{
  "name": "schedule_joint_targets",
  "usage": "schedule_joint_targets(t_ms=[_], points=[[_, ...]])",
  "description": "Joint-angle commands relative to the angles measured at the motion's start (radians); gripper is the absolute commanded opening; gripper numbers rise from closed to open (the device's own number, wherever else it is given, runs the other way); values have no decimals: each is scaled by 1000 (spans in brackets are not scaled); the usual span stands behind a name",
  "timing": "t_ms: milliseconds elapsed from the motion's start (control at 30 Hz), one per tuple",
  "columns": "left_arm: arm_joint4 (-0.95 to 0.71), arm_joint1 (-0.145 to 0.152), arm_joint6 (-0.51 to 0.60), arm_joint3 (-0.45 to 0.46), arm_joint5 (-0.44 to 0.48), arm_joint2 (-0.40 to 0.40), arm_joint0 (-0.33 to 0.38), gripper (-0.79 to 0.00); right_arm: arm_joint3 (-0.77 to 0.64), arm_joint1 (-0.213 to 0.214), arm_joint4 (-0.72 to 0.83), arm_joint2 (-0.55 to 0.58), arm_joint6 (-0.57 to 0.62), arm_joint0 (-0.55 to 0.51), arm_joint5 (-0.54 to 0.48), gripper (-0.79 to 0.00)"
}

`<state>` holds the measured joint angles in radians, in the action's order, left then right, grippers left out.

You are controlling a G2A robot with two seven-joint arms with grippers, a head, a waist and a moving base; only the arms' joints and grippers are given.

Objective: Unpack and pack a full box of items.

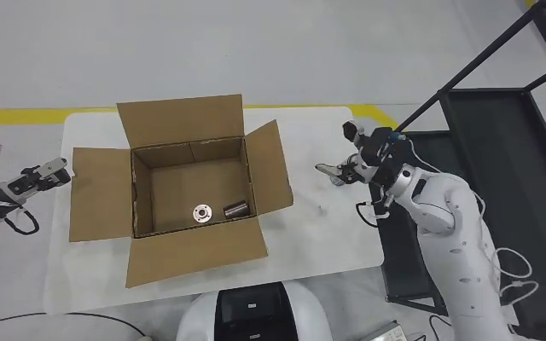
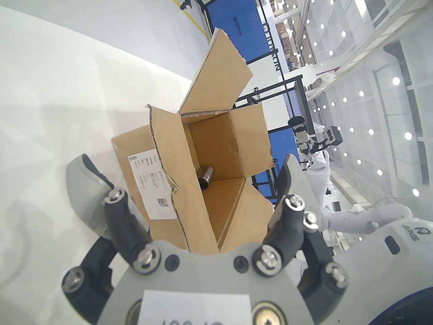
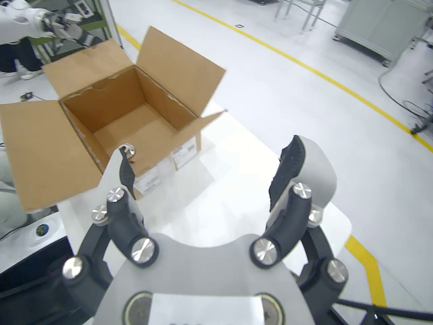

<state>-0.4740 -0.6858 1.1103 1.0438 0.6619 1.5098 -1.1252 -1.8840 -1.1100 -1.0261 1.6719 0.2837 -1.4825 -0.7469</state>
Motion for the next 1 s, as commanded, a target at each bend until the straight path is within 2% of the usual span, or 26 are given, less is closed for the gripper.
schedule_joint_targets(t_ms=[0, 133, 300, 800, 967], points=[[0, 0, 0, 0, 0, 0, 0, 0, 10, 1, -67, 38, -82, -66, 17, 0], [0, 0, 0, 0, 0, 0, 0, 0, 61, 3, -142, 92, -180, -166, 50, 0], [0, 0, 0, 0, 0, 0, 0, 0, 87, 4, -227, 131, -267, -236, 92, 0], [0, 0, 0, 0, 0, 0, 0, 0, 89, 4, -235, 130, -276, -240, 98, 0], [0, 0, 0, 0, 0, 0, 0, 0, 183, -2, -189, 89, -309, -206, 146, 0]])
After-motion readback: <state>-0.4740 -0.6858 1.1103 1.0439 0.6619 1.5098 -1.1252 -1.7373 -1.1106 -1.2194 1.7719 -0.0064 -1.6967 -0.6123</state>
